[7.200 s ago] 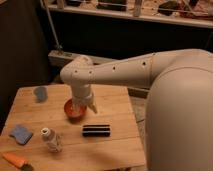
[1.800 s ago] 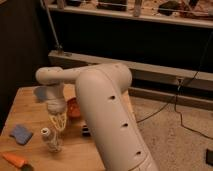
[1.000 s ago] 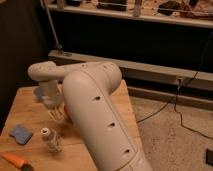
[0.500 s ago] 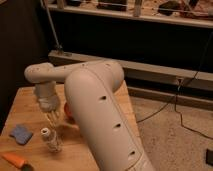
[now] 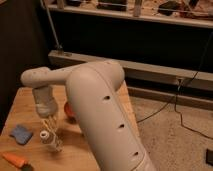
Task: Knock the bottle over
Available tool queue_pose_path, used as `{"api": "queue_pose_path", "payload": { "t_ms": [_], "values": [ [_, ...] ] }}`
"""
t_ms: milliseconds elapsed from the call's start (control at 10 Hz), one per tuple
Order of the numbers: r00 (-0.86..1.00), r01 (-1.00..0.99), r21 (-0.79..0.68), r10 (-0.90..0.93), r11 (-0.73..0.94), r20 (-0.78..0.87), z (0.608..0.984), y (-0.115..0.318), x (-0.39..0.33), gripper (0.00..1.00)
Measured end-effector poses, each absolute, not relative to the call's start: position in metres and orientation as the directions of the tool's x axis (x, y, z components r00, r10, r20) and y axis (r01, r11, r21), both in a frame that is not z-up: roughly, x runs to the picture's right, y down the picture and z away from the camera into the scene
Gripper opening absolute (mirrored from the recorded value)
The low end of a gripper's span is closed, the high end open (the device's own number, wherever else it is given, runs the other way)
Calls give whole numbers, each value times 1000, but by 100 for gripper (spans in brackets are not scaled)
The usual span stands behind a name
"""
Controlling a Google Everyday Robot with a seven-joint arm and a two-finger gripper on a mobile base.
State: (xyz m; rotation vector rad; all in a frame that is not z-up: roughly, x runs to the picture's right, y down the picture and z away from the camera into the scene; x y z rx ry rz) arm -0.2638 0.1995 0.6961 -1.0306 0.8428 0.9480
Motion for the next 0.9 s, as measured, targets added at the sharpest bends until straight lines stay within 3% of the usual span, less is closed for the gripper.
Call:
{"api": "queue_pose_path", "payload": {
  "t_ms": [900],
  "values": [
    [372,-922,-325,246,211,-895,670,248,-260,0]
  ]
}}
